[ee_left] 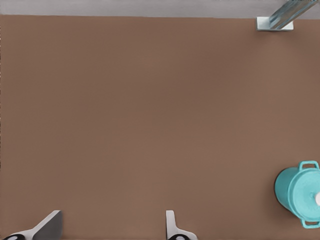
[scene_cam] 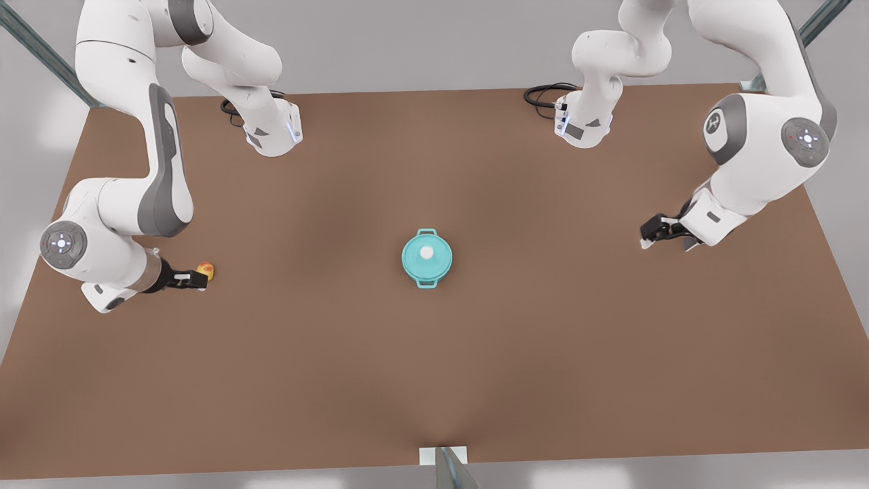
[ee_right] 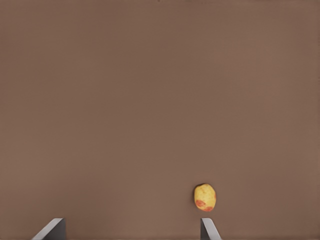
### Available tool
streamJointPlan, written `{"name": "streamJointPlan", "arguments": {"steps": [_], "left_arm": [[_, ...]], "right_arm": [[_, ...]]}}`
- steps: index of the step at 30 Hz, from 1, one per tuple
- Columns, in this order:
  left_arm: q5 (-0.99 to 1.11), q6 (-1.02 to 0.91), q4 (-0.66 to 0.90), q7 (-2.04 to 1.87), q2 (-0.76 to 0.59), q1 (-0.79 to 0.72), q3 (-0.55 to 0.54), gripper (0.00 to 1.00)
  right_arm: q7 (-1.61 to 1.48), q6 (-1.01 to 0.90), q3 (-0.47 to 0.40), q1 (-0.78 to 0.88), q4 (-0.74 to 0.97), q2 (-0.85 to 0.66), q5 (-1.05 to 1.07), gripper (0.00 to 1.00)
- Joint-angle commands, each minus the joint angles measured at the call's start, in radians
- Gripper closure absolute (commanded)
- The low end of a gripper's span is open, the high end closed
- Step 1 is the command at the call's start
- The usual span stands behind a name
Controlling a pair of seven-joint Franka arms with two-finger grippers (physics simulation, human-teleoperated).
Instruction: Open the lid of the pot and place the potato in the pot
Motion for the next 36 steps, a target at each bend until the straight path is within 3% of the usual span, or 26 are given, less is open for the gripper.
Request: {"name": "streamJointPlan", "arguments": {"steps": [1,5,8,12,13,15,17,24,36], "left_arm": [[0.002,0.008,0.0,-0.016,-0.002,-0.043,-0.002,0.0],[-0.05,0.002,0.024,-0.093,0.093,-0.085,-0.026,0.0],[0.027,-0.007,0.251,-0.57,0.281,-0.405,-0.028,0.0],[0.037,0.054,0.277,-1.013,0.415,-0.697,-0.026,0.0],[0.05,0.149,0.277,-1.11,0.462,-0.731,-0.026,0.0],[0.057,0.201,0.274,-1.122,0.498,-0.731,-0.026,0.0],[0.063,0.312,0.279,-1.118,0.571,-0.731,-0.025,0.0],[0.131,0.376,0.259,-1.124,0.642,-0.746,-0.025,0.0],[0.151,0.435,0.23,-1.126,0.689,-0.766,-0.015,0.0]], "right_arm": [[0.008,0.004,0.0,0.001,0.001,-0.001,-0.004,0.0],[-0.005,-0.001,0.0,-0.003,-0.065,-0.016,0.001,0.0],[-0.012,0.016,0.0,-0.005,-0.19,-0.086,-0.003,0.0],[-0.04,0.085,-0.006,-0.006,-0.263,-0.112,-0.004,0.0],[-0.04,0.166,-0.006,-0.006,-0.354,-0.154,-0.004,0.0],[-0.058,0.182,-0.009,-0.028,-0.384,-0.171,-0.004,0.0],[-0.077,0.312,-0.009,-0.035,-0.503,-0.22,-0.003,0.0],[-0.078,0.576,-0.008,-0.06,-0.581,-0.143,-0.006,0.0],[-0.13,0.728,-0.011,-0.126,-0.639,-0.042,-0.15,0.0]]}}
